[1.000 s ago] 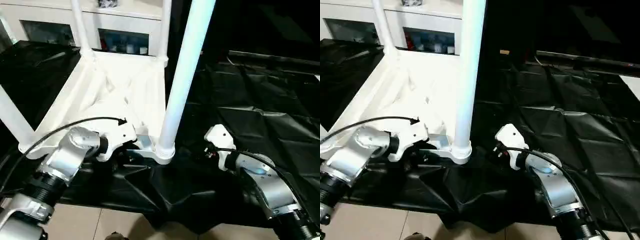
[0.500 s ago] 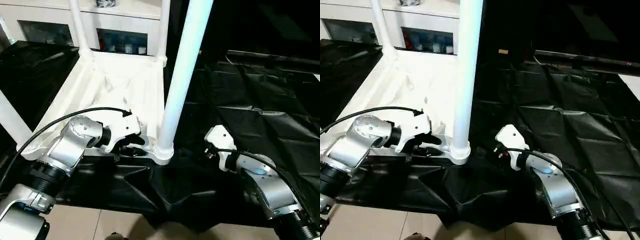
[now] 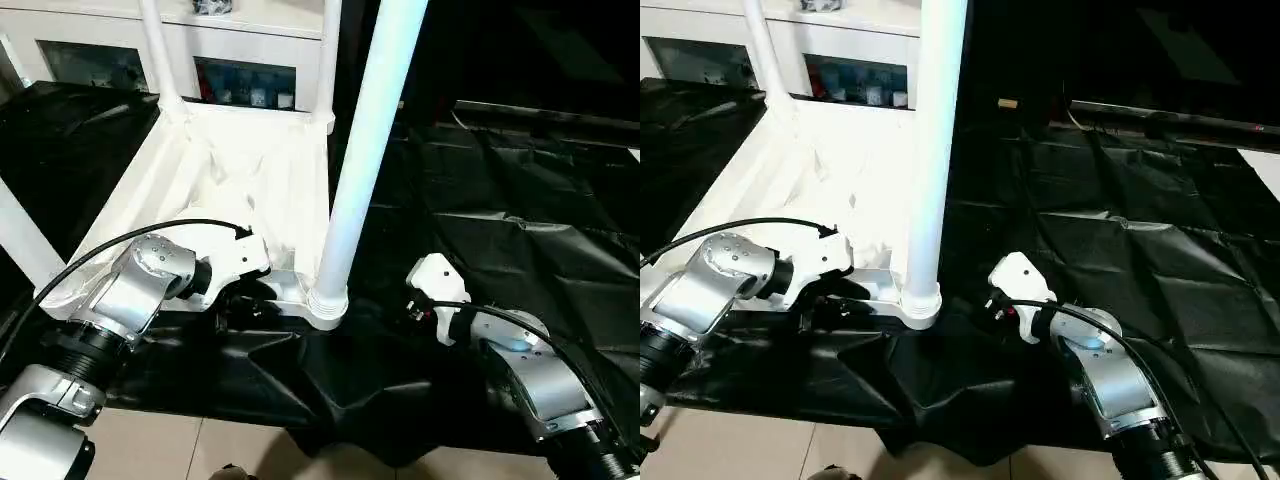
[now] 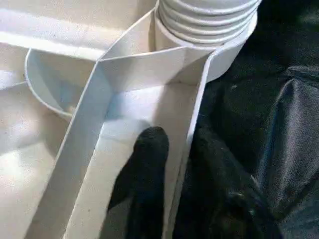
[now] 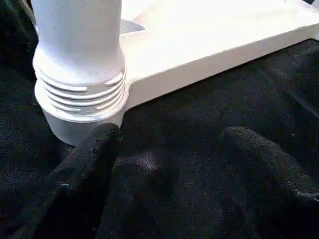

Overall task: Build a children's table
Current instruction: Rotate leg to tighten

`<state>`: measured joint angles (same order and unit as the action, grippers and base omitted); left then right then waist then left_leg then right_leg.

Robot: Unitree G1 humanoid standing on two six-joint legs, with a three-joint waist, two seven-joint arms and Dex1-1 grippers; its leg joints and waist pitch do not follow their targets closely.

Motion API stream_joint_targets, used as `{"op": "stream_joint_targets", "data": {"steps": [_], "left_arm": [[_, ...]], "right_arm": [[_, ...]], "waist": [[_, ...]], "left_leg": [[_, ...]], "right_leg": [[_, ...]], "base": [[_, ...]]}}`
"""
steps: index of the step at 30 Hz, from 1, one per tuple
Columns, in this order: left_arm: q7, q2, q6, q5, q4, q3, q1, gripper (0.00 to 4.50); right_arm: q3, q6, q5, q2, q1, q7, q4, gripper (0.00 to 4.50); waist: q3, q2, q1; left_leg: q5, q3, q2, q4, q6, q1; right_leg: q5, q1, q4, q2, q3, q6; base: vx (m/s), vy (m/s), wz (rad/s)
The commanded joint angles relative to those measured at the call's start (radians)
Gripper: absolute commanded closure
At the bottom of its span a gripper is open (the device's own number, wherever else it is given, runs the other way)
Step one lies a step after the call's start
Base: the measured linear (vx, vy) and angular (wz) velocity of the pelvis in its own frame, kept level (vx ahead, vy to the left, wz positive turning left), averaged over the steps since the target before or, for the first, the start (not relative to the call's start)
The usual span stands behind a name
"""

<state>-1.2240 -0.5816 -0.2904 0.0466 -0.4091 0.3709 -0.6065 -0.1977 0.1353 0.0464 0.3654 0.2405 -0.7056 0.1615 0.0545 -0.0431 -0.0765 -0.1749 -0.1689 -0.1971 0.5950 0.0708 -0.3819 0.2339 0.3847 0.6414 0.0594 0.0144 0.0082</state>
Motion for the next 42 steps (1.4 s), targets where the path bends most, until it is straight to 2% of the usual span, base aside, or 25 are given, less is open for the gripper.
{"op": "stream_joint_targets", "data": {"steps": [1,8,11,14,15,17,20,23,24,25,26,27,28,30,32,36,39,41,42], "left_arm": [[-0.007,0.002,-0.005,0.009,0.002,0.009,-0.024,3.88],[-0.047,-0.020,-0.026,0.031,0.016,0.047,-0.010,4.35],[-0.056,-0.022,-0.041,0.032,0.027,0.053,-0.001,4.49],[-0.054,-0.015,-0.095,0.026,0.058,0.049,0.019,4.49],[-0.033,-0.008,-0.116,0.032,0.064,0.044,0.026,4.50],[-0.020,-0.005,-0.129,0.034,0.068,0.042,0.031,4.50],[0.050,0.037,-0.135,0.005,0.079,0.001,0.054,4.50],[0.137,0.107,-0.127,-0.041,0.100,-0.058,0.084,4.50],[0.165,0.133,-0.130,-0.053,0.116,-0.073,0.102,4.50],[0.165,0.133,-0.130,-0.053,0.116,-0.073,0.102,4.50],[0.169,0.141,-0.146,-0.057,0.129,-0.073,0.113,4.50],[0.171,0.144,-0.153,-0.059,0.136,-0.073,0.118,4.50],[0.174,0.150,-0.169,-0.061,0.147,-0.070,0.126,4.50],[0.168,0.150,-0.184,-0.048,0.165,-0.048,0.143,4.50],[0.169,0.147,-0.185,-0.037,0.164,-0.040,0.144,4.50],[0.184,0.146,-0.184,-0.024,0.153,-0.035,0.141,4.50],[0.197,0.145,-0.191,-0.018,0.155,-0.031,0.136,4.50],[0.198,0.144,-0.187,-0.014,0.148,-0.029,0.130,4.50],[0.199,0.145,-0.182,-0.012,0.140,-0.027,0.124,4.50]], "right_arm": [[0.001,-0.012,-0.003,0.011,0.005,-0.005,0.005,0.80],[-0.001,-0.012,-0.004,0.010,0.006,-0.009,0.006,0.80],[-0.002,-0.011,-0.002,0.010,0.006,-0.013,0.006,0.80],[0.008,0.012,0.027,0.004,0.007,-0.031,0.007,0.80],[0.013,0.024,0.038,0.005,0.010,-0.038,0.006,0.53],[0.015,0.028,0.044,0.006,0.011,-0.043,0.004,0.46],[0.023,0.036,0.071,0.008,0.015,-0.068,0.000,0.20],[0.034,0.038,0.103,-0.003,0.034,-0.093,0.008,0.02],[0.027,0.039,0.112,-0.005,0.046,-0.117,0.016,0.02],[0.027,0.039,0.112,-0.005,0.046,-0.117,0.016,0.02],[0.019,0.038,0.110,-0.006,0.056,-0.126,0.026,0.02],[0.016,0.038,0.109,-0.006,0.059,-0.129,0.030,0.02],[0.007,0.016,0.082,-0.011,0.077,-0.108,0.056,0.02],[-0.008,-0.009,0.009,-0.026,0.137,-0.031,0.150,0.02],[-0.011,-0.006,0.002,-0.030,0.155,-0.024,0.177,0.02],[-0.019,-0.013,0.008,-0.041,0.186,-0.039,0.220,0.02],[-0.026,-0.043,-0.001,-0.057,0.223,-0.049,0.286,0.02],[-0.024,-0.060,0.000,-0.075,0.246,-0.052,0.326,0.35],[-0.021,-0.067,0.003,-0.086,0.260,-0.054,0.347,0.35]], "waist": [[-0.063,0.012,0.002],[-0.064,0.010,0.004],[-0.064,0.010,0.013],[-0.062,0.009,0.020],[-0.061,0.009,0.021],[-0.061,0.009,0.022],[-0.061,0.009,0.021],[-0.063,0.004,0.019],[-0.064,0.001,0.021],[-0.065,0.001,0.022],[-0.064,-0.003,0.022],[-0.064,-0.001,0.023],[-0.064,-0.008,0.024],[-0.063,-0.004,0.024],[-0.063,-0.004,0.031],[-0.064,-0.002,0.030],[-0.062,-0.001,0.033],[-0.063,0.000,0.034],[-0.063,0.000,0.035]], "left_leg": [[-0.151,0.001,-0.026,-0.069,0.003,0.023],[-0.141,0.002,-0.026,-0.069,0.002,0.022],[-0.132,0.002,-0.025,-0.068,-0.006,0.019],[-0.151,0.001,-0.026,-0.068,-0.009,0.020],[-0.158,0.001,-0.027,-0.068,-0.011,0.020],[-0.164,0.001,-0.028,-0.069,-0.011,0.022],[-0.163,0.001,-0.028,-0.068,-0.012,0.020],[-0.151,0.000,-0.028,-0.066,-0.019,0.018],[-0.143,0.000,-0.027,-0.064,-0.031,0.016],[-0.138,0.001,-0.028,-0.064,-0.034,0.016],[-0.134,0.000,-0.028,-0.063,-0.039,0.016],[-0.127,0.000,-0.028,-0.063,-0.044,0.016],[-0.121,-0.002,-0.027,-0.062,-0.047,0.016],[-0.114,-0.002,-0.027,-0.062,-0.042,0.017],[-0.111,-0.002,-0.025,-0.062,-0.038,0.014],[-0.111,-0.002,-0.026,-0.062,-0.041,0.017],[-0.142,-0.002,-0.026,-0.063,-0.030,0.018],[-0.142,-0.002,-0.026,-0.063,-0.027,0.018],[-0.143,-0.001,-0.026,-0.064,-0.026,0.018]], "right_leg": [[-0.043,-0.041,-0.069,0.060,-0.031,-0.233],[-0.049,-0.043,-0.067,0.060,-0.031,-0.233],[-0.067,-0.045,-0.066,0.061,-0.030,-0.241],[-0.036,-0.044,-0.069,0.061,-0.030,-0.247],[-0.021,-0.044,-0.071,0.061,-0.031,-0.248],[-0.007,-0.042,-0.072,0.060,-0.030,-0.249],[-0.009,-0.043,-0.071,0.060,-0.030,-0.252],[-0.027,-0.044,-0.070,0.061,-0.030,-0.256],[-0.034,-0.047,-0.070,0.062,-0.029,-0.258],[-0.039,-0.047,-0.069,0.062,-0.029,-0.258],[-0.041,-0.046,-0.071,0.061,-0.029,-0.258],[-0.041,-0.046,-0.070,0.061,-0.029,-0.257],[-0.032,-0.043,-0.071,0.060,-0.029,-0.254],[-0.009,-0.040,-0.072,0.061,-0.029,-0.252],[-0.011,-0.042,-0.071,0.058,-0.029,-0.252],[-0.025,-0.042,-0.070,0.058,-0.029,-0.247],[0.011,-0.040,-0.074,0.059,-0.029,-0.250],[0.013,-0.040,-0.073,0.060,-0.029,-0.250],[0.012,-0.039,-0.073,0.059,-0.028,-0.252]], "base": [[0.000,0.000,0.00],[0.000,0.000,0.00],[0.000,0.000,0.00],[0.000,0.000,0.00],[0.000,0.000,0.00],[0.000,0.000,0.00],[0.000,0.000,0.00],[0.000,0.000,0.00],[0.000,0.000,0.00],[0.000,0.000,0.00],[0.000,0.000,0.00],[0.000,0.000,0.00],[0.000,0.000,0.00],[0.000,0.000,0.00],[0.000,0.000,0.00],[0.000,0.000,0.00],[0.000,0.000,0.00],[0.000,0.000,0.00],[0.000,0.000,0.00]]}}
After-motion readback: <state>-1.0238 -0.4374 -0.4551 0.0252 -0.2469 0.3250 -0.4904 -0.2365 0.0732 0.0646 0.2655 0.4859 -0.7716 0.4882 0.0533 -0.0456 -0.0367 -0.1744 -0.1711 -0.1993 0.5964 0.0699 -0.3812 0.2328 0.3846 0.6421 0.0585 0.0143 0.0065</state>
